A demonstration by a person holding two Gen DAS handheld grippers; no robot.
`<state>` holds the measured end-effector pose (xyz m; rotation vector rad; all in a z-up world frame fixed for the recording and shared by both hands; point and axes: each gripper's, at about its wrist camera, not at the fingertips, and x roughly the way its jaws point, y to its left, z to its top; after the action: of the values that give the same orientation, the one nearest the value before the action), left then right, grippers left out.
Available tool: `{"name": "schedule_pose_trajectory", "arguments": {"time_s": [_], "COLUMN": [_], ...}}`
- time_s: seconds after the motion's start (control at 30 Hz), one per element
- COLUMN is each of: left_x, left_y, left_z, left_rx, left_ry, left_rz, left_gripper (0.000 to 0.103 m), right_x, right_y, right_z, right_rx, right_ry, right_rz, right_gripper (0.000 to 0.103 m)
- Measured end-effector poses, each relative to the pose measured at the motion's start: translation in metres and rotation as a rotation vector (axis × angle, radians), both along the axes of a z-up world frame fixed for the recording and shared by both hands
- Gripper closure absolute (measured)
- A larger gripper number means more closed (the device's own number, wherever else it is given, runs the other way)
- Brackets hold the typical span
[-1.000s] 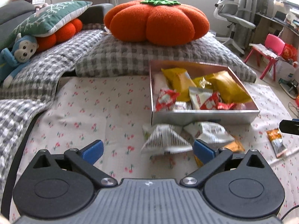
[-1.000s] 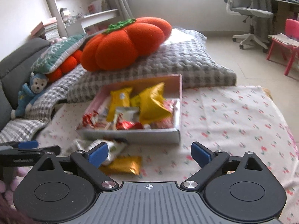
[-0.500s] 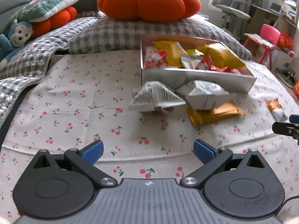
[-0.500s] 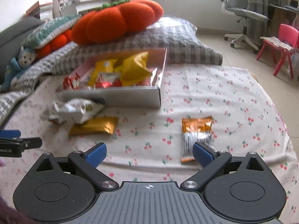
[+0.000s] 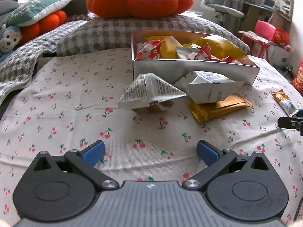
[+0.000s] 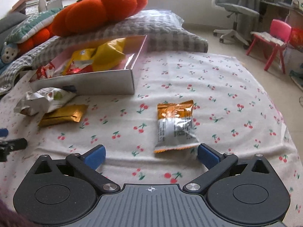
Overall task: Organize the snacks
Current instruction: 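Withdraw both tools back over the remaining snacks, then grasp a white paper-wrapped packet with the left tool while the right tool grasps the orange-silver packet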
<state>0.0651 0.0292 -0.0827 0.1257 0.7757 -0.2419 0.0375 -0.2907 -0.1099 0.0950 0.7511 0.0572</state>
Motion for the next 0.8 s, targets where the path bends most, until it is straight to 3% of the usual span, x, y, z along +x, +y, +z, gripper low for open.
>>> {"name": "schedule_pose_trajectory", "arguments": {"time_s": [0.17,0.33,0.7,0.8], "left_x": [0.013,0.023,0.047,0.053], "left_y": [0.003,0.013,0.011,0.016], "left_z": [0.006,0.029,0.047,0.052], "left_rx": [-0.003,-0.112,-0.184,-0.224], "left_ry": [0.027,0.026,0.018,0.018], "left_rz": [0.003,0.010,0.004,0.016], "left_gripper": [0.003,0.007,0.018,0.036], "right_x": [0.009,0.016,0.033,0.037], "right_y": [0.001,0.001,-0.001,-0.003], "right_z": [-0.002,0.001,0.006,0.007], "right_rx": [-0.029,-0.035,-0.040,-0.043], "right_ry": [-0.019,0.021,0.067,0.069], "right_rz": [0.021,0.034,0.084,0.074], "right_gripper": [0.000,0.000,0.000,0.000]}}
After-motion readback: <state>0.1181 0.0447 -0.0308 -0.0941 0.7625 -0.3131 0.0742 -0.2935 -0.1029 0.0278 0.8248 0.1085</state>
